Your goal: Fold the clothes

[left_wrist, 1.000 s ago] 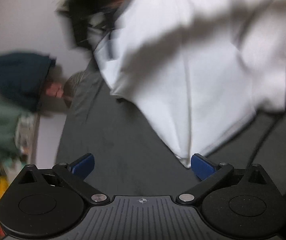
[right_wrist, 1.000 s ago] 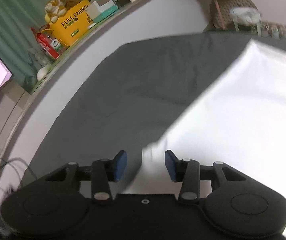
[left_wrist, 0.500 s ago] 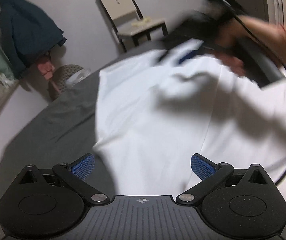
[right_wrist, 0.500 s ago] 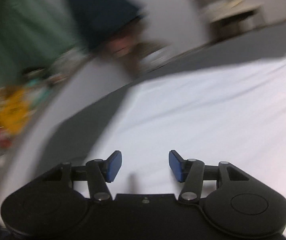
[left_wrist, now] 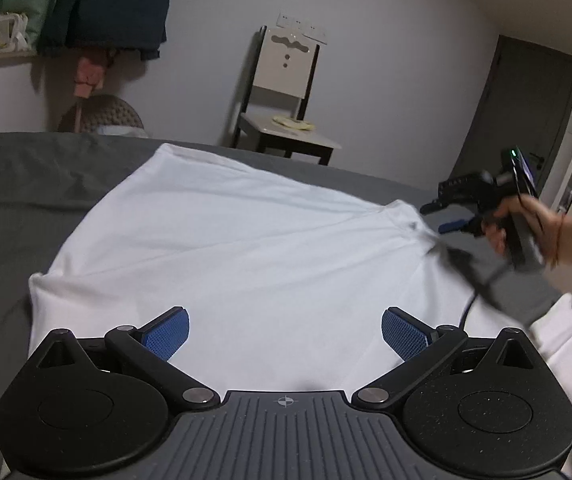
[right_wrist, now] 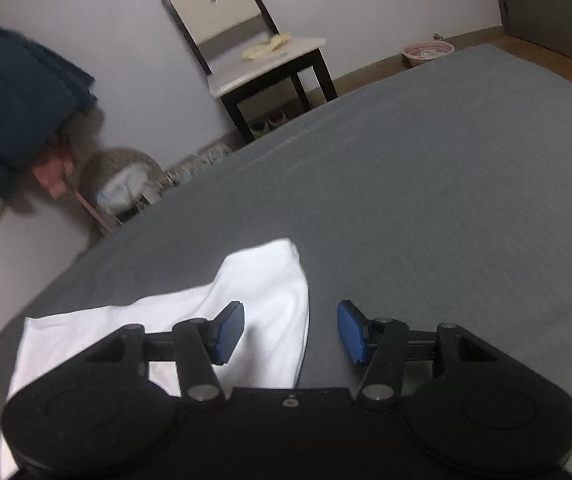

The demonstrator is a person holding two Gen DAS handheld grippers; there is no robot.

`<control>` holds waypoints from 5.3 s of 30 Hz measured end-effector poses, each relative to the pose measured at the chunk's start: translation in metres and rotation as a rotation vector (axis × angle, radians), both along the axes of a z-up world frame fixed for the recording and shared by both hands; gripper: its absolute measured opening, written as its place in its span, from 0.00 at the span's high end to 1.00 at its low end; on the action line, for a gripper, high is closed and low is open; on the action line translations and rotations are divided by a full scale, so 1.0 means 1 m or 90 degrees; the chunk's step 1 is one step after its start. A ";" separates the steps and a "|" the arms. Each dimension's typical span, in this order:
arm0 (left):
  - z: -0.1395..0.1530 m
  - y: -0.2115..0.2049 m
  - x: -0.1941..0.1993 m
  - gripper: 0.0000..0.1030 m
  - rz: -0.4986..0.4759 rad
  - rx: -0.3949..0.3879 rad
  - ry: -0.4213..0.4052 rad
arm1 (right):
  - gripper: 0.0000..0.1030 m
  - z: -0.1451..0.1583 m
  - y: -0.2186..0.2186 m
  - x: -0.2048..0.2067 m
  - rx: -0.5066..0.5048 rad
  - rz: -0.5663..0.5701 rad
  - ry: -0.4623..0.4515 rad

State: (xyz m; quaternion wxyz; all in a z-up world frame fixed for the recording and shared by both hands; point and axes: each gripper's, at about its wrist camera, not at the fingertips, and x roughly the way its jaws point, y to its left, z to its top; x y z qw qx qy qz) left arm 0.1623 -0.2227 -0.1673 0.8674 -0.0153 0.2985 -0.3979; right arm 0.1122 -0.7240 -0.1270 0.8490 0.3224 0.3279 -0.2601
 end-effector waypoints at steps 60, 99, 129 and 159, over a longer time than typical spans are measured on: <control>0.001 0.056 0.035 0.00 0.255 -0.083 -0.040 | 0.95 -0.011 0.310 0.372 -0.060 0.236 0.091; 0.011 0.046 0.011 0.00 -0.102 -0.199 0.095 | 0.36 -0.020 0.063 -0.040 0.022 0.094 -0.067; 0.026 0.039 -0.033 0.00 -0.130 -0.114 0.054 | 0.77 -0.027 -0.104 -0.352 -0.014 -0.295 0.100; 0.040 0.051 -0.014 0.00 -0.047 -0.198 0.019 | 0.97 0.179 0.081 -0.273 -0.086 -0.038 -0.329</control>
